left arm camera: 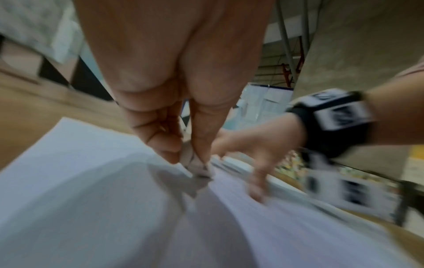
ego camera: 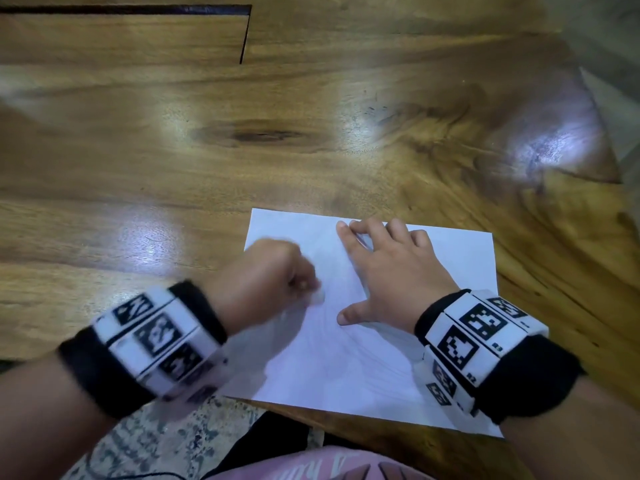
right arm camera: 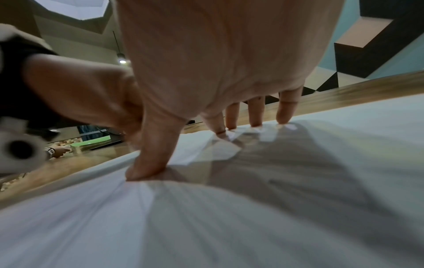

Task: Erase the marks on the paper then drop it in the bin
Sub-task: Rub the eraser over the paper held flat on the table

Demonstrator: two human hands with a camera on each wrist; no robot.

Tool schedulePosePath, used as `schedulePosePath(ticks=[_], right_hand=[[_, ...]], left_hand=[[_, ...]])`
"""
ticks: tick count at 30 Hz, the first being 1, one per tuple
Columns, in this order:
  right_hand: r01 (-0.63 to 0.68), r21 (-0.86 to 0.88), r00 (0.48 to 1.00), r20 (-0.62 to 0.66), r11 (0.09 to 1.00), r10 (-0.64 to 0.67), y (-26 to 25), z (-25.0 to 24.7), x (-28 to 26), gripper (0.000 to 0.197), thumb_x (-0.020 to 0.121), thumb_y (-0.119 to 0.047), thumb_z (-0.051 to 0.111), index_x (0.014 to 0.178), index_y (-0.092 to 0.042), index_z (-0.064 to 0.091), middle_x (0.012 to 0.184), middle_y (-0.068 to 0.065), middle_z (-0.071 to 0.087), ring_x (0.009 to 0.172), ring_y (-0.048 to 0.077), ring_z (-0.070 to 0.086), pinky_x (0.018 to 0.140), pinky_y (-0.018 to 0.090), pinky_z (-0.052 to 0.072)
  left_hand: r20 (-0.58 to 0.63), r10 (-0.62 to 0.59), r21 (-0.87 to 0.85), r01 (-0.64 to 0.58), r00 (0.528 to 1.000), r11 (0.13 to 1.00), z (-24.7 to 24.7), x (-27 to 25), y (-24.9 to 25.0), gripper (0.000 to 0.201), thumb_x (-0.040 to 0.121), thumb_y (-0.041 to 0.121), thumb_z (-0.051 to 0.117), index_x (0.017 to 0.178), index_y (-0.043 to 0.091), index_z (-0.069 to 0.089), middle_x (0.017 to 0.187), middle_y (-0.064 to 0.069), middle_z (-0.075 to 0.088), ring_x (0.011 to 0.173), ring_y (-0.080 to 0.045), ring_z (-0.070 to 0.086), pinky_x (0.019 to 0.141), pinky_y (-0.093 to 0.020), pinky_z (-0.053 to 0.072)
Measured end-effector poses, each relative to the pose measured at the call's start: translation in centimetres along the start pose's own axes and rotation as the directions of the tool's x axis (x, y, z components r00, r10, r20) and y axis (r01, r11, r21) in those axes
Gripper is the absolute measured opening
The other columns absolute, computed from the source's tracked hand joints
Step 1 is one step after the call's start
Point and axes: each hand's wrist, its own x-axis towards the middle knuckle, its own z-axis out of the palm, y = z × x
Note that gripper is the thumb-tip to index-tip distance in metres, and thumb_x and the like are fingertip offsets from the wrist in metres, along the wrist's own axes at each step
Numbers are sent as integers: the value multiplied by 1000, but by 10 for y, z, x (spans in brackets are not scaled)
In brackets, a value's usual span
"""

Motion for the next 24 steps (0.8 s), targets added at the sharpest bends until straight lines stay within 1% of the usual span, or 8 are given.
schedulePosePath(ticks=[2,4,8,11,15,18,21,24], right_hand=[[-4,1,1000,1,1000,4,0,0,0,117,65,-75,59,150,-25,-4,146,-6,11,123,21,19,98,35,22],[-4,2,1000,2,1000,4,1,0,0,116,65,-75,59,150,-26,-4,146,-7,11,122,21,19,98,35,22],[-1,14,1000,-5,1000,2,1,1,0,118,64,-75,60,150,-25,-3,147,-7,10,123,20,17,99,36,21],[1,15,1000,-15,1000,-1,1,1,0,118,64,-75,60,150,-24,-3,148,-7,10,124,20,18,99,36,21],[-3,3,1000,-15,1000,3,0,1,-1,117,64,-75,59,150,-25,-3,147,-6,11,123,21,19,98,36,22],[-1,6,1000,-13,1000,1,1,0,-1,116,65,-75,59,150,-26,-3,146,-7,11,123,21,19,98,36,21],[1,14,1000,-17,1000,-1,1,0,0,117,64,-75,60,150,-26,-2,148,-7,10,124,20,18,99,36,21],[-3,20,1000,-21,1000,3,1,1,0,118,64,-75,60,150,-25,-3,147,-7,10,124,19,18,99,34,20]], left_hand=[[-114,-12,18,14,993,1000,-9,28,3,11,77,15,68,87,12,72,74,-10,67,66,-20,54,51,-22,24],[-145,-48,17,51,988,999,-11,43,7,12,79,14,64,90,10,70,75,-6,60,66,-17,48,52,-22,22],[-23,60,21,-60,998,998,9,3,3,13,79,19,64,66,17,66,65,-1,49,59,-17,45,55,-23,26],[93,64,-21,-63,994,998,13,-19,0,11,75,22,67,65,17,66,63,2,51,55,-9,44,54,-9,32],[-88,17,21,-15,996,1000,-4,24,1,10,76,20,65,74,11,70,70,-10,64,63,-21,53,58,-24,29],[-157,-21,50,29,987,998,-10,45,2,10,78,11,62,85,10,69,81,-10,64,68,-18,48,60,-24,26],[-72,93,57,-89,993,994,3,16,0,11,78,18,61,67,14,65,67,-5,54,60,-18,47,57,-24,28],[91,116,11,-117,989,993,14,-19,2,14,77,19,62,64,18,58,63,8,40,53,-6,37,53,-14,26]])
